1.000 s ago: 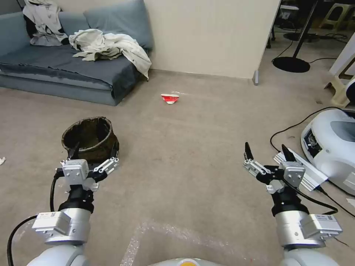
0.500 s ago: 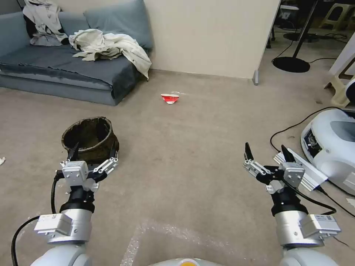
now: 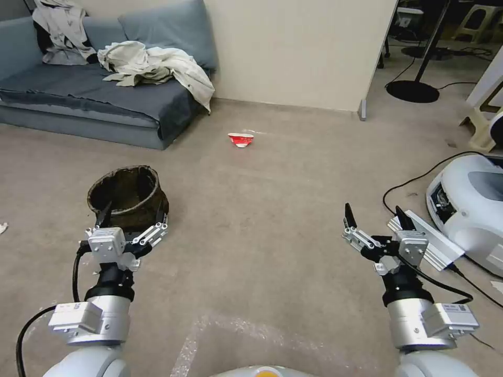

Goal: Pick up the trash can from the floor.

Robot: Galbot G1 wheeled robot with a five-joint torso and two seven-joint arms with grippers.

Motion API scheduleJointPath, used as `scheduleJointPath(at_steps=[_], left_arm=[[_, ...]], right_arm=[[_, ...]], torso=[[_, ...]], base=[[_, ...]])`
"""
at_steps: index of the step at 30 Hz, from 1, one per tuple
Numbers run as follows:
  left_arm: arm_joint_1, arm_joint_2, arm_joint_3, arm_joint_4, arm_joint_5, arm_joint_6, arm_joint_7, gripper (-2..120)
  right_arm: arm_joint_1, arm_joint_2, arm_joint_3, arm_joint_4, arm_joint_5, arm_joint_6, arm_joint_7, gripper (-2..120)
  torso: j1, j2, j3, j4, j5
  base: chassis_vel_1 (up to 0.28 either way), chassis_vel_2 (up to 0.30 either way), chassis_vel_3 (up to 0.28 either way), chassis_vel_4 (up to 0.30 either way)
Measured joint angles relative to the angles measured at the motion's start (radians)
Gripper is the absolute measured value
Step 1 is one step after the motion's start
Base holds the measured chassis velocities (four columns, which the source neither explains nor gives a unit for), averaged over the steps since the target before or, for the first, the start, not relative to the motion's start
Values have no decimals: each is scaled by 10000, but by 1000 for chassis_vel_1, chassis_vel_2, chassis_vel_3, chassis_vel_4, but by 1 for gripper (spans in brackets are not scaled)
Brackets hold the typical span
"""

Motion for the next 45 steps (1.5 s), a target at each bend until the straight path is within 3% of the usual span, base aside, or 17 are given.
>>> scheduleJointPath(at_steps=[21, 45], left_arm=[[50, 38, 8, 45, 40, -4, -5, 100], [91, 30, 55, 53, 102, -271, -36, 100]], right_arm=[[9, -2, -46, 5, -32, -17, 29, 100], [-19, -2, -63, 49, -27, -17, 43, 100]], torso=[[0, 0, 0, -1, 0], [0, 0, 0, 2, 0]], base=[[6, 7, 5, 8], [103, 95, 98, 95]])
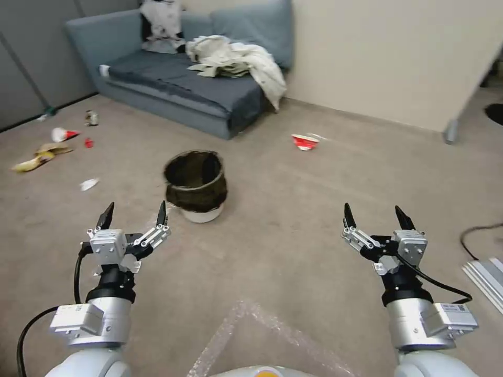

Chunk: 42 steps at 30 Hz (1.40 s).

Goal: Pick up the trash can from the floor.

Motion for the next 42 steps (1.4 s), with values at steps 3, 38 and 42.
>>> scheduleJointPath(at_steps=[3, 38, 42], left_arm=[[-8, 1, -13, 53, 41, -76, -16, 100], [-36, -29, -64, 36, 6, -28, -63, 100], [-36, -25, -70, 36, 1, -28, -67, 100]], right_arm=[[9, 0, 2, 0, 4, -6, -5, 100], [48, 0, 7, -68, -17, 24, -34, 100], [47, 0, -1, -86, -60, 49, -39, 100]], torso=[[1, 0, 0, 1, 0], [0, 0, 1, -2, 0], [0, 0, 1, -2, 0]], base=[[78, 66, 56, 76], [-39, 41, 36, -37], [-64, 60, 54, -61]])
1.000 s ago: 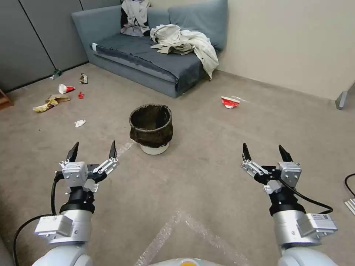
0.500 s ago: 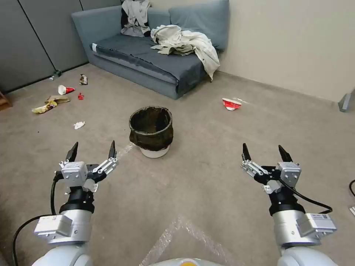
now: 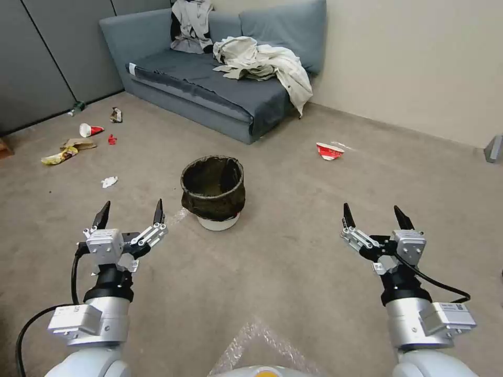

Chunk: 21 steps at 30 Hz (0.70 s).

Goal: Pick up the trash can from the floor.

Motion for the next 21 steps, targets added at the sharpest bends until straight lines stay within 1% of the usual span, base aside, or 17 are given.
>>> scheduleJointPath(at_steps=[12, 21], left_arm=[[2, -11, -5, 0, -3, 1, -1, 100], [2, -11, 2, 21, -3, 1, -3, 100]], right_arm=[[4, 0, -13, -56, -29, 45, -5, 100], [7, 0, -14, -85, -29, 98, -5, 100]], torso=[[1, 0, -1, 0, 0], [1, 0, 0, 0, 0]], base=[[-76, 81, 73, -73], [-113, 114, 108, -118]])
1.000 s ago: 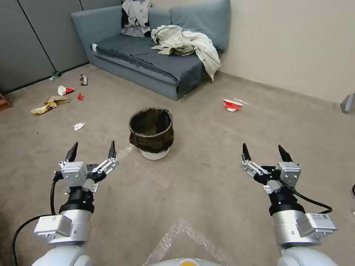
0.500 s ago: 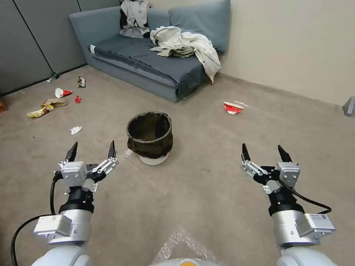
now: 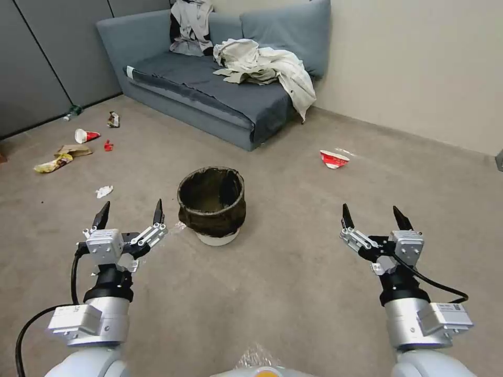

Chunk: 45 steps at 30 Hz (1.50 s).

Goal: Pick up the trash can from the floor.

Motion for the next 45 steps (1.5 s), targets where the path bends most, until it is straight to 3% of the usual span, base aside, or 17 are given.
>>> scheduleJointPath(at_steps=[30, 34, 37, 41, 45], left_arm=[[-52, 224, -201, 232, -135, 64, -11, 100], [-427, 678, -577, 419, -522, 599, 21, 100], [-1167, 1456, -983, 871, -1621, 1695, 53, 100], [-1541, 1802, -1061, 1230, -2033, 1990, 53, 100], [-3269, 2978, -713, 2261, -3809, 3433, -189, 100]], right_arm=[[-62, -1, -111, -47, -19, 176, 31, 100], [-68, 0, -121, -69, -4, 179, 31, 100], [-72, -41, -112, -201, 21, 179, 34, 100], [-68, -105, -65, -245, 64, 179, 40, 100], [-44, -271, 84, -359, 446, -61, 42, 100]], torso=[[0, -1, 1, 1, 1], [-1, 0, 0, 1, -1], [-1, 0, -1, 0, -1], [-1, -1, 0, 0, -2], [0, 0, 1, 0, -2]], base=[[-116, 115, 115, -110], [0, 0, 0, 0], [0, 0, 0, 0], [0, 0, 0, 0], [0, 0, 0, 0]])
